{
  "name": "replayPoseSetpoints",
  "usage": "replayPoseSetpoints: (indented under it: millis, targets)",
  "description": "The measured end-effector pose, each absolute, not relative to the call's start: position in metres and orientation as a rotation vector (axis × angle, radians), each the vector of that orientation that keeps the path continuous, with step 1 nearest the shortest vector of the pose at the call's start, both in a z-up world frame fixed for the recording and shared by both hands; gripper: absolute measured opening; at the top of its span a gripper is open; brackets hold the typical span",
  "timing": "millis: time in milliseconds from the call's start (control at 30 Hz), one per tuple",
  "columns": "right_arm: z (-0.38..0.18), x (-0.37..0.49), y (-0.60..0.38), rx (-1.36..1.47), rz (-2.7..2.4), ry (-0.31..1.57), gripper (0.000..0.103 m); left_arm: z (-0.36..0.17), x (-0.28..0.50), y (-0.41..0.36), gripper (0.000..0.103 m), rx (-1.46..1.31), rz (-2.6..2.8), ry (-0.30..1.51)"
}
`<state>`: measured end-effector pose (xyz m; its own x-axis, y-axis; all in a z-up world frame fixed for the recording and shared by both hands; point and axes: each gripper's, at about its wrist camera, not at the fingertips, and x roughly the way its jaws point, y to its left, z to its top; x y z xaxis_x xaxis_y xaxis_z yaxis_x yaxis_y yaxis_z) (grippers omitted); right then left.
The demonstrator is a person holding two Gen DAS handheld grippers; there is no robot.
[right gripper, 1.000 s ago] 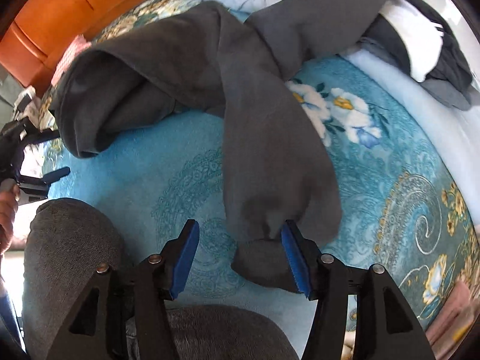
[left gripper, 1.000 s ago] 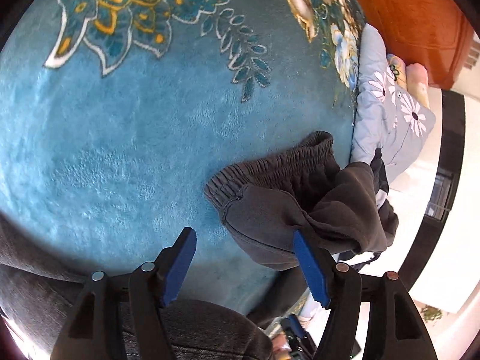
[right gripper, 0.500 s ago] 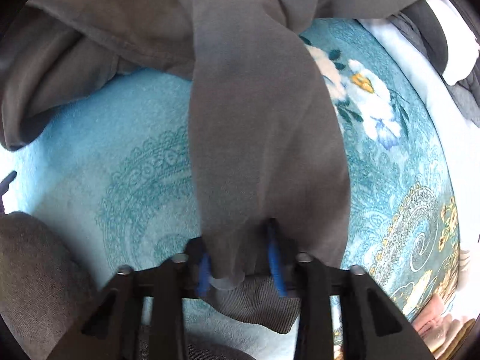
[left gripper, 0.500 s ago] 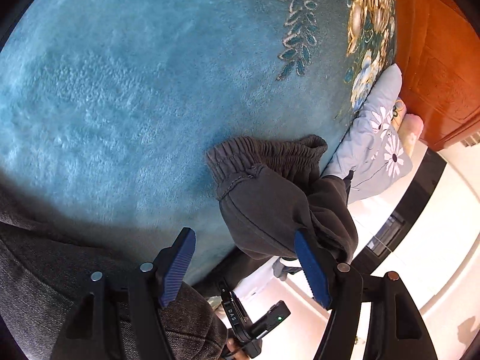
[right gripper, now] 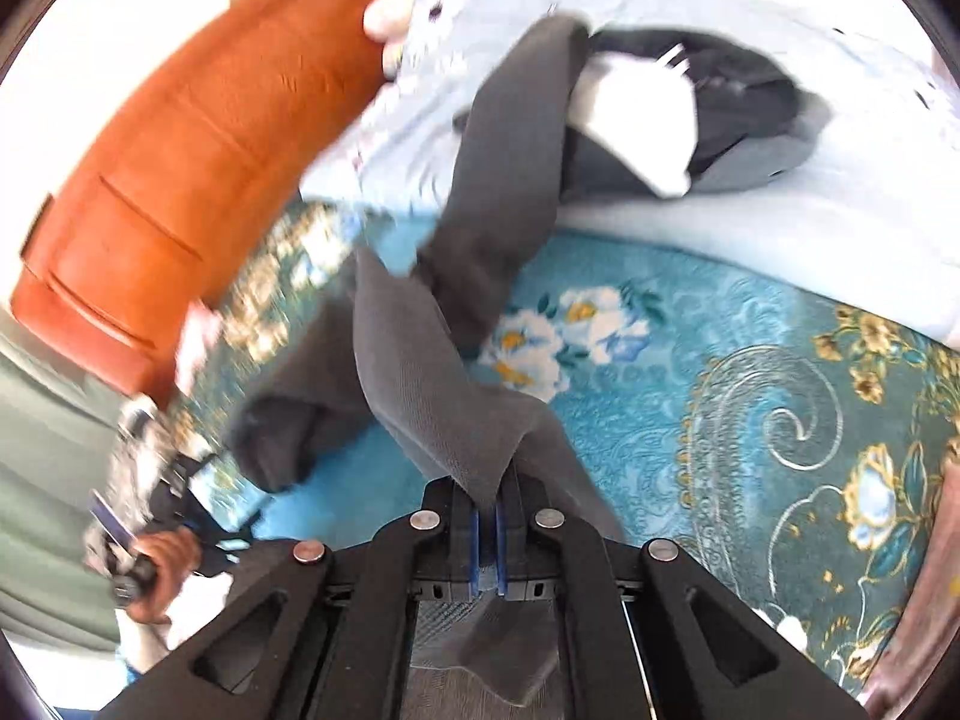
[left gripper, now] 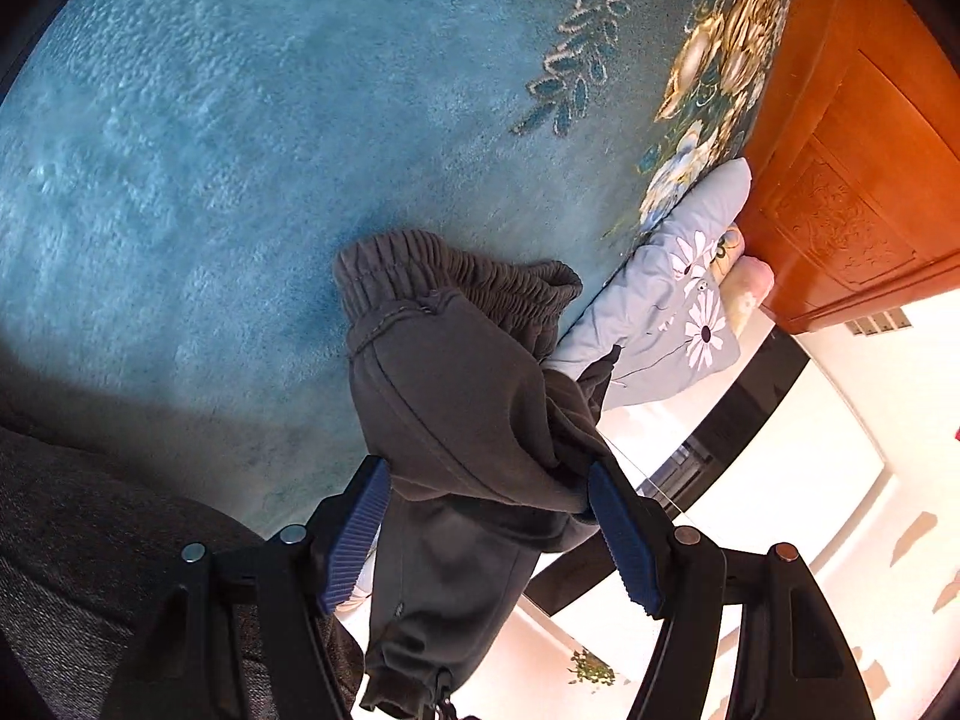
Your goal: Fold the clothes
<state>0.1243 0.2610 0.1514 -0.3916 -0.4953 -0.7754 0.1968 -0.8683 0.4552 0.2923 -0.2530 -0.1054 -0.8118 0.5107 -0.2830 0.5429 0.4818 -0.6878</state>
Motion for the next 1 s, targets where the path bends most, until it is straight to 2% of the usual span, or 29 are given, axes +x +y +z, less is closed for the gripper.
replayPoseSetpoints:
  millis: [200,367,500,533,600,700,800,933,1000]
  targets:
    - [0.214,0.168,0.348,1.219,-2.401,-0.705,0.003,-0.11,0.282,-0.25,0.072,0.98,-1.262,2.621]
    - [0.233,0.204,0.392,1.191,-2.46,-0.766,0.003,-0.117,0.277,-0.241,0.072,1.028,-1.268,2.595]
    - [0.231,0.226,0.414,1.215,-2.469,-0.807,0.003,-0.11,0.268,-0.239,0.069,1.094,-1.389,2.489]
    - [0.227,0.229,0.417,1.228,-2.47,-0.807,0.003,-0.107,0.265,-0.239,0.065,1.111,-1.422,2.458]
    - [0.22,0.231,0.42,1.241,-2.463,-0.822,0.003,-0.102,0.258,-0.238,0.035,1.17,-1.482,2.386]
    - [0.212,0.231,0.421,1.248,-2.442,-0.843,0.003,-0.087,0.239,-0.24,0.014,1.274,-1.627,2.235]
    - [0.213,0.228,0.415,1.244,-2.419,-0.826,0.003,-0.051,0.223,-0.253,0.009,1.255,-1.826,2.116]
    - [0.22,0.23,0.413,1.18,-2.365,-0.844,0.003,0.02,0.222,-0.289,0.009,1.066,-2.172,1.961]
    - [0.215,0.229,0.412,1.203,-2.362,-0.827,0.003,0.037,0.227,-0.305,0.009,1.034,-2.267,1.832]
